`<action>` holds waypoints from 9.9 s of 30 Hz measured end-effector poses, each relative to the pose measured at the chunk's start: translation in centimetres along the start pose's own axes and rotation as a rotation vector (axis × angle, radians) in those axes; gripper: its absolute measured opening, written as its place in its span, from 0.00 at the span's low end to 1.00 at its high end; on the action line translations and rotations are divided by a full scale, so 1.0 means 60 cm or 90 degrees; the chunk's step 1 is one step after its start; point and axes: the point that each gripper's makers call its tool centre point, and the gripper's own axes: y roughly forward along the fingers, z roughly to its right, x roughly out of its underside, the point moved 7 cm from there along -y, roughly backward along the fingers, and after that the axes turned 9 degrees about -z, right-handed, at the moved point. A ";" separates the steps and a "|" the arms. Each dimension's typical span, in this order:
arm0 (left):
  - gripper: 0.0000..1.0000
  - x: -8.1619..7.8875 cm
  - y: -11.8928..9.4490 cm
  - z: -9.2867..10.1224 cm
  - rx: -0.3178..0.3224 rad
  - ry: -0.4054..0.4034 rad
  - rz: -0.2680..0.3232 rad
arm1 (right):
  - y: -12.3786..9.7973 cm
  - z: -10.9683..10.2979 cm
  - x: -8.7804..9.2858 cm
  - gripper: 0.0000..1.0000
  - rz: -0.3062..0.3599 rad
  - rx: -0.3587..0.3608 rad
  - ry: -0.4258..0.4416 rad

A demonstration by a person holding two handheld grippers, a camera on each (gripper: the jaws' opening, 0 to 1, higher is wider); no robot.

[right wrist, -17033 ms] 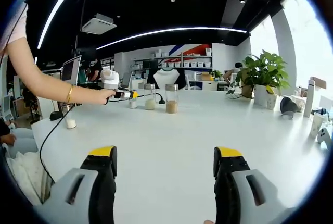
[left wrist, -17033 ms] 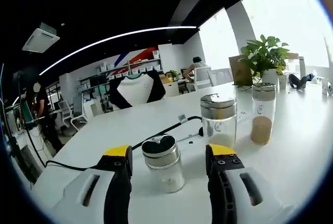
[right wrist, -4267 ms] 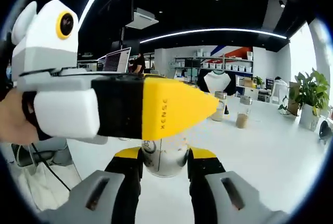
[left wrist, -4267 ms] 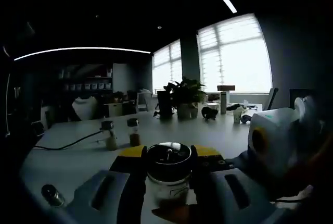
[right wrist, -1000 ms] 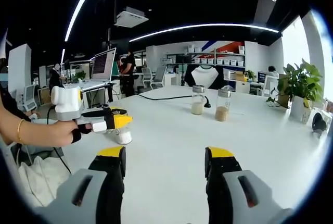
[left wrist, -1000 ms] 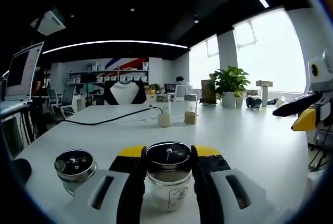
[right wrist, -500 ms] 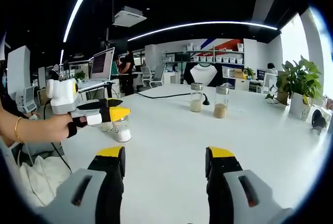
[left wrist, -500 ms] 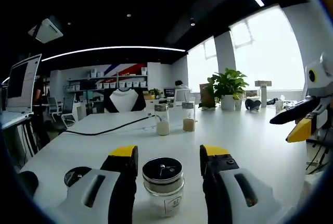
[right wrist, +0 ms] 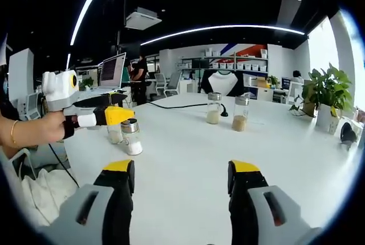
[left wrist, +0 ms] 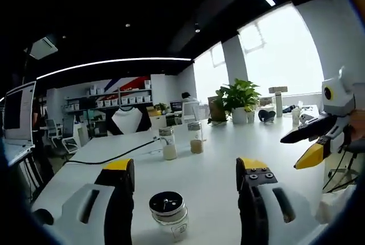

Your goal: Rotate the seasoning bottle until the label or dispensing opening points toward the visible target arrow and the bottle remains upright within the marked orientation range

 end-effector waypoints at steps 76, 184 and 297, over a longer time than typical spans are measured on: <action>0.96 0.014 -0.108 -0.003 0.011 0.002 -0.100 | -0.008 0.020 0.000 0.69 -0.003 -0.004 0.013; 1.00 -0.004 -0.090 -0.013 0.090 -0.068 -0.109 | 0.420 0.213 -0.284 0.62 0.007 -0.025 0.047; 0.93 -0.022 -0.090 0.079 0.166 -0.023 -0.124 | 0.353 0.202 -0.209 0.35 0.017 0.011 0.006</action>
